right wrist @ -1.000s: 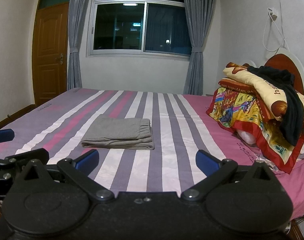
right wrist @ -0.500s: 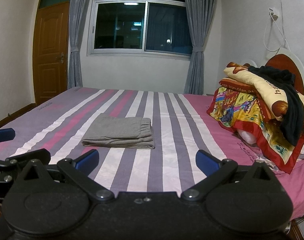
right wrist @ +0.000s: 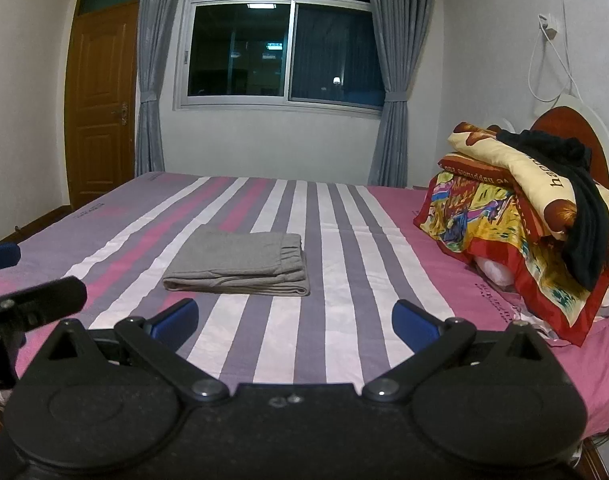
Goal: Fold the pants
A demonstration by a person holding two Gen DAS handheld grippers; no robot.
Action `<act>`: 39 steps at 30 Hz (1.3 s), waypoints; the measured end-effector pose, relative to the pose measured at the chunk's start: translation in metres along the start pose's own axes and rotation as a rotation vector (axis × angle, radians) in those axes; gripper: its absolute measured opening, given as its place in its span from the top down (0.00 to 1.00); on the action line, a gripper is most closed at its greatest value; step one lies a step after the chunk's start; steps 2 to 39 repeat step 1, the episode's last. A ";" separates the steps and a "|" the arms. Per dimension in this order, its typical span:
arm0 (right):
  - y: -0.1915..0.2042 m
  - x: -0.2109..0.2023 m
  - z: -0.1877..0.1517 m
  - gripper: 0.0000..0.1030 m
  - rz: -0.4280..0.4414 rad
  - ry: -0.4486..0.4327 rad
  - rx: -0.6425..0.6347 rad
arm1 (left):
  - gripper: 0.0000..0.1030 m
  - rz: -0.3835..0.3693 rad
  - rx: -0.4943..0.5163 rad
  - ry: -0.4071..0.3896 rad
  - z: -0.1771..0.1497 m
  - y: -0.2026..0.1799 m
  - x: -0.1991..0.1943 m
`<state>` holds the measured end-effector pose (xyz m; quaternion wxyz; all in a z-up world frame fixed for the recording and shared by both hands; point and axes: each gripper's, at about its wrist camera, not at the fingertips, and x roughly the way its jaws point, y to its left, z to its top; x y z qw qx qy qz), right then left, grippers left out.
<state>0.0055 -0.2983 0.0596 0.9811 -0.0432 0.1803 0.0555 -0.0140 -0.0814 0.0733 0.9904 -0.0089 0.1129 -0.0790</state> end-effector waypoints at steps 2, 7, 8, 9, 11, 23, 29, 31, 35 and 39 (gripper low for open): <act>-0.001 0.000 0.000 0.00 0.000 -0.001 0.000 | 0.00 -0.001 -0.002 0.001 0.001 0.000 0.000; -0.001 0.000 0.000 0.00 0.000 -0.001 0.000 | 0.00 -0.001 -0.002 0.001 0.001 0.000 0.000; -0.001 0.000 0.000 0.00 0.000 -0.001 0.000 | 0.00 -0.001 -0.002 0.001 0.001 0.000 0.000; -0.001 0.000 0.000 0.00 0.000 -0.001 0.000 | 0.00 -0.001 -0.002 0.001 0.001 0.000 0.000; -0.001 0.000 0.000 0.00 0.000 -0.001 0.000 | 0.00 -0.001 -0.002 0.001 0.001 0.000 0.000; -0.001 0.000 0.000 0.00 0.000 -0.001 0.000 | 0.00 -0.001 -0.002 0.001 0.001 0.000 0.000; -0.001 0.000 0.000 0.00 0.000 -0.001 0.000 | 0.00 -0.001 -0.002 0.001 0.001 0.000 0.000; -0.001 0.000 0.000 0.00 0.000 -0.001 0.000 | 0.00 -0.001 -0.002 0.001 0.001 0.000 0.000; -0.001 0.000 0.000 0.00 0.000 -0.001 0.000 | 0.00 -0.001 -0.002 0.001 0.001 0.000 0.000; -0.001 0.000 0.000 0.00 0.000 -0.001 0.000 | 0.00 -0.001 -0.002 0.001 0.001 0.000 0.000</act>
